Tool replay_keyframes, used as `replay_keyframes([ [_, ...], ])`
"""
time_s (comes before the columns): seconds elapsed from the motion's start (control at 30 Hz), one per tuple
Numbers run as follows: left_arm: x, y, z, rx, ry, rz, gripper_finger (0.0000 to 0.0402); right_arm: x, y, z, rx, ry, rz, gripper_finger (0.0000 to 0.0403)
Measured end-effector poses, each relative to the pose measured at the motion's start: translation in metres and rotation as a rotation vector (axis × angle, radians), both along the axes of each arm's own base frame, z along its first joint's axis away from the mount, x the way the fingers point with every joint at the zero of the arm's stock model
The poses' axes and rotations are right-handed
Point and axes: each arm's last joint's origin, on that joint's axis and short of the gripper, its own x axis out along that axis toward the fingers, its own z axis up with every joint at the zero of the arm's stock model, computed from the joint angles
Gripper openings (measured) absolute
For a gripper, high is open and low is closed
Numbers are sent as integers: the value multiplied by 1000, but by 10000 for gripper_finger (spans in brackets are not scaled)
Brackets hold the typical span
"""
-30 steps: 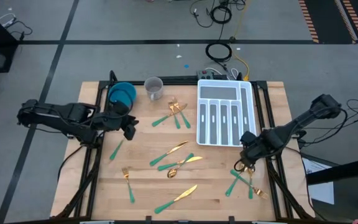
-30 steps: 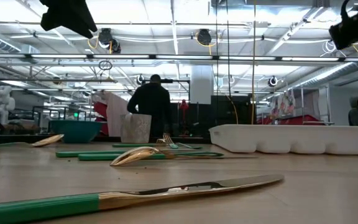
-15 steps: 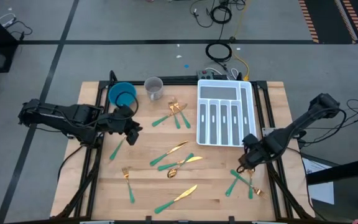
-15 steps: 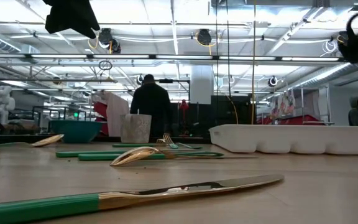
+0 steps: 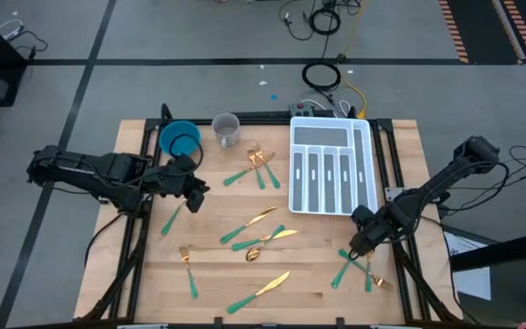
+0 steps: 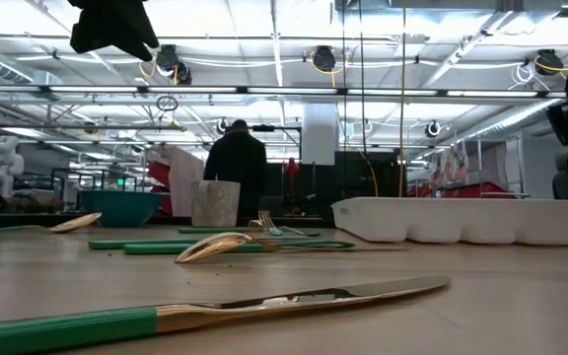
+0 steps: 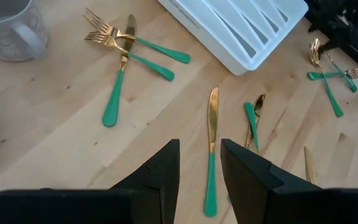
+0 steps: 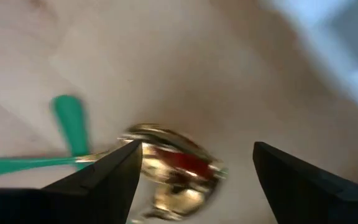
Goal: Sort silverware
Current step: Put the green spoon into the white cutlery tray
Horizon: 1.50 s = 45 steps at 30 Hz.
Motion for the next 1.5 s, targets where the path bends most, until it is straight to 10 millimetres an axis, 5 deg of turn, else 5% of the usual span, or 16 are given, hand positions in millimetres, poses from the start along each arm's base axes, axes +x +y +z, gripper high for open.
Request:
replay_keyframes([
  [0.3,0,0,0,1,-4,1,123,-3,-1,-17,60,-47,9,259],
  [0.6,0,0,0,9,-7,9,123,-2,0,-16,72,-51,80,24],
  [1.0,0,1,0,32,-6,18,123,4,2,-7,43,-119,94,2],
  [1.27,0,1,0,35,-5,19,123,13,5,29,-15,-207,94,1],
  [1.5,0,1,0,64,5,-13,123,12,-6,110,-205,-213,83,2],
])
